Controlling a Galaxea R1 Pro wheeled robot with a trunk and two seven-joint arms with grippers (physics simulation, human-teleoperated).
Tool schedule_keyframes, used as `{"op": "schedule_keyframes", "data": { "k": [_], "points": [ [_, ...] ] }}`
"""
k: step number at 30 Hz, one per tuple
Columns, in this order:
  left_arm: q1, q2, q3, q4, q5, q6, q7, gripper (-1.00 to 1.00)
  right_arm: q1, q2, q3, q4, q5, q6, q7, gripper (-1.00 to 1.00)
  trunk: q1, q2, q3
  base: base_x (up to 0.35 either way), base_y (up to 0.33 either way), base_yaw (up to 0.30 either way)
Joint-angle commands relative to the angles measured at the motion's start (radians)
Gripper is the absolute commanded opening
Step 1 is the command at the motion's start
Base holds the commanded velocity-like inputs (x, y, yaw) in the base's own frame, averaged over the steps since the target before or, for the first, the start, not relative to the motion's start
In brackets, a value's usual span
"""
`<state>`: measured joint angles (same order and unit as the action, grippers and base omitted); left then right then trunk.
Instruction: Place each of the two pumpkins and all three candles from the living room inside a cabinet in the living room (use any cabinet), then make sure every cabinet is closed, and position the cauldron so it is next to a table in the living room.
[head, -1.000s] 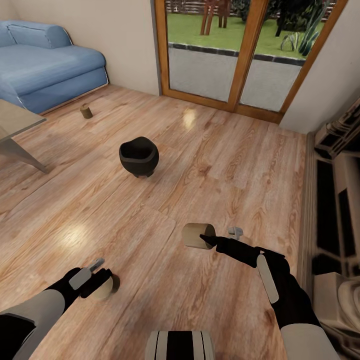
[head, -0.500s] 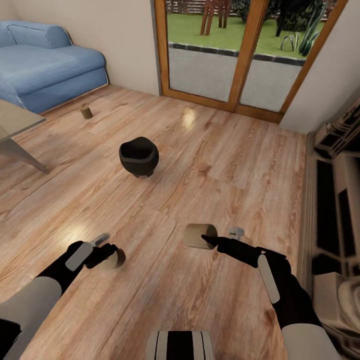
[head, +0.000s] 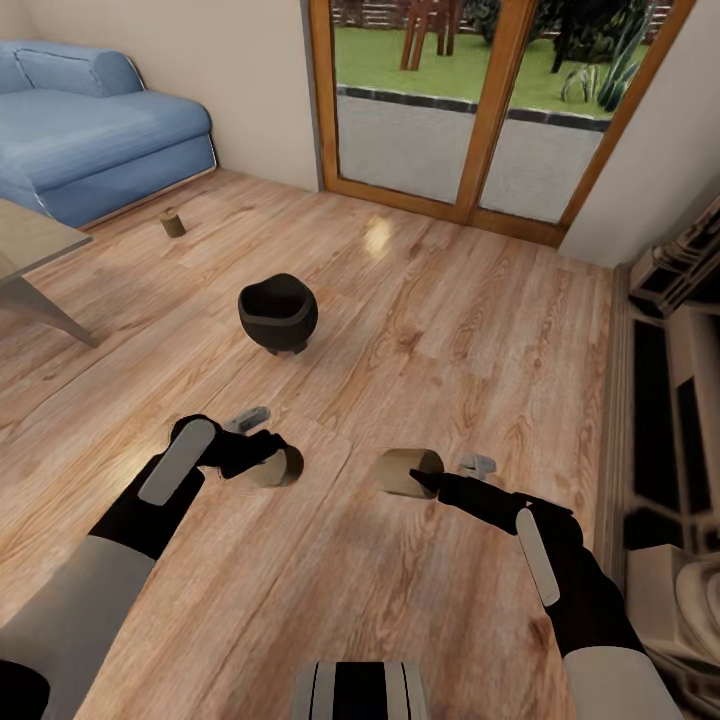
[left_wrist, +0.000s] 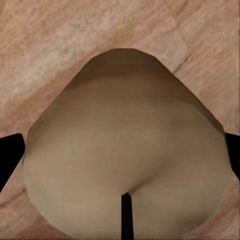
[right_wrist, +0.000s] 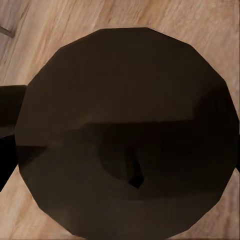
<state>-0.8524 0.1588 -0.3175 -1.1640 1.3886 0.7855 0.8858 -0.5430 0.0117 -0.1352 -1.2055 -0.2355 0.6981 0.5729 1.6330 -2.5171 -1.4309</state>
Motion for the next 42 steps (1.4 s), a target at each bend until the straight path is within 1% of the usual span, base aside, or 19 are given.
{"op": "schedule_keyframes", "data": {
  "k": [1,2,3,4,5,7,8,9,10,12,13,14,16,21,26,32,42],
  "points": [
    [-0.005,-0.01,0.0,0.002,-0.007,0.004,0.004,-1.0,0.0,0.0,0.001,-0.001,-0.005,0.001,-0.033,-1.0,0.0,0.0,0.0,0.0,0.0,0.0],
    [-0.007,-0.015,0.0,0.002,-0.006,0.003,0.005,-1.0,0.0,0.001,0.001,-0.003,-0.005,0.001,-0.058,-1.0,0.0,0.0,0.0,0.0,0.0,0.0],
    [-0.01,-0.018,0.005,0.002,-0.006,0.001,0.006,-1.0,0.0,0.002,0.003,-0.013,-0.005,0.001,-0.113,-1.0,0.0,0.0,0.0,0.0,0.0,0.0],
    [-0.01,-0.018,0.014,0.003,-0.006,0.0,0.007,-1.0,0.0,0.002,0.003,-0.021,-0.005,0.001,-0.14,-1.0,0.0,0.0,0.0,0.0,0.0,0.0],
    [-0.011,-0.018,0.044,0.004,-0.006,-0.001,0.007,-1.0,0.0,0.002,0.004,-0.034,-0.005,0.001,-0.174,-1.0,0.0,0.0,0.0,0.0,0.0,0.0],
    [-0.01,-0.016,0.113,0.007,-0.007,-0.001,0.007,-1.0,0.0,0.002,0.005,-0.048,-0.005,0.001,-0.206,-1.0,0.0,0.0,0.0,0.0,0.0,0.0],
    [-0.01,-0.016,0.153,0.008,-0.007,-0.002,0.007,-1.0,0.0,0.002,0.005,-0.053,-0.005,0.001,-0.215,-1.0,0.0,0.0,0.0,0.0,0.0,0.0],
    [-0.009,-0.017,0.205,0.009,-0.009,-0.003,0.007,-1.0,0.0,0.001,0.005,-0.058,-0.004,0.001,-0.222,-1.0,0.0,0.0,0.0,0.0,0.0,0.0],
    [-0.008,-0.018,0.228,0.011,-0.01,-0.004,0.007,-1.0,0.0,0.001,0.005,-0.061,-0.004,0.001,-0.224,-1.0,0.0,0.0,0.0,0.0,0.0,0.0],
    [-0.007,-0.017,0.257,0.02,-0.012,-0.005,0.006,-1.0,0.0,0.001,0.005,-0.067,-0.004,0.001,-0.229,-1.0,0.0,0.0,0.0,0.0,0.0,0.0],
    [-0.006,-0.018,0.243,0.012,-0.013,0.004,0.006,-1.0,0.0,0.002,0.005,-0.07,-0.004,0.002,-0.23,-1.0,0.0,0.0,0.0,0.0,0.0,0.0],
    [-0.006,-0.013,0.212,0.005,-0.013,0.005,0.005,-1.0,0.0,0.002,0.006,-0.071,-0.004,0.002,-0.23,-1.0,0.0,0.0,0.0,0.0,0.0,0.0],
    [-0.007,-0.01,0.168,-0.007,-0.013,0.006,0.003,-1.0,0.0,0.002,0.006,-0.072,-0.005,0.003,-0.229,-1.0,0.0,0.0,0.0,0.0,0.0,0.0],
    [-0.006,-0.009,0.156,-0.013,-0.012,0.005,0.0,-1.0,0.0,0.003,0.006,-0.071,-0.005,0.003,-0.229,-1.0,0.0,0.0,0.0,0.047,0.0,0.0],
    [-0.005,-0.008,0.145,-0.009,-0.012,0.005,-0.001,-1.0,0.0,0.004,0.006,-0.071,-0.005,0.003,-0.23,-1.0,0.0,0.0,0.0,0.272,0.0,0.0],
    [-0.005,-0.011,0.149,-0.012,-0.005,0.004,-0.001,-1.0,0.0,0.004,0.006,-0.071,-0.006,0.003,-0.229,-1.0,0.0,0.0,0.0,0.048,0.0,0.0],
    [-0.005,-0.02,0.149,-0.013,-0.003,-0.001,-0.002,-1.0,0.0,0.004,0.006,-0.069,-0.007,0.003,-0.229,-1.0,0.0,0.0,0.0,0.001,0.0,0.0]
  ]
}}
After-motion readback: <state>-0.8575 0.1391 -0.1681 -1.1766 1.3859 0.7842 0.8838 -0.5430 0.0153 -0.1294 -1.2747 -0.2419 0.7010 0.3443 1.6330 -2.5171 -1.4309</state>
